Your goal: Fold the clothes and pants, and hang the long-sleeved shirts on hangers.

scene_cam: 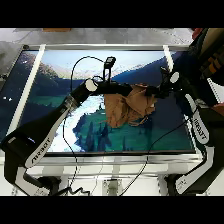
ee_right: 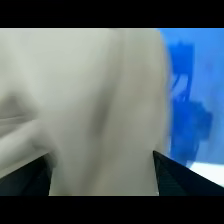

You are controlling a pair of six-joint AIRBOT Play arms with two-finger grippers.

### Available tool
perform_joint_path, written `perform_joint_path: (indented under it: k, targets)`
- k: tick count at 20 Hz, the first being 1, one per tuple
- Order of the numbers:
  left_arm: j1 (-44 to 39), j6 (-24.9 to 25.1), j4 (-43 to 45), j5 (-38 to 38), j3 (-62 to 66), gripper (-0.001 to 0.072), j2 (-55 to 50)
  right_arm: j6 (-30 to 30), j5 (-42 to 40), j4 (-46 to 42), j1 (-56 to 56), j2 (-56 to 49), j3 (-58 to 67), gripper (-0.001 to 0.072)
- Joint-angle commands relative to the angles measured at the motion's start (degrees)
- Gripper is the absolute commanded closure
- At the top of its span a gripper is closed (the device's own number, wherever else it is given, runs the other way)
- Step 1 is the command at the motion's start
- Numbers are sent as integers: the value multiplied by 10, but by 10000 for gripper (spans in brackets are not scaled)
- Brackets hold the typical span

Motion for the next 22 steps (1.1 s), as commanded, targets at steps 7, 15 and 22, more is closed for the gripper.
perform_joint_path:
  k: [7,15,22]
  targets:
    - [24,-4,-1,-66,0,10,0,-56,152,341,-46,-126,21,26]
    - [60,-2,47,-106,0,689,7,-74,34,431,35,-119,92,684]
    - [142,-108,271,-207,0,688,143,-23,56,424,-141,35,164,684]
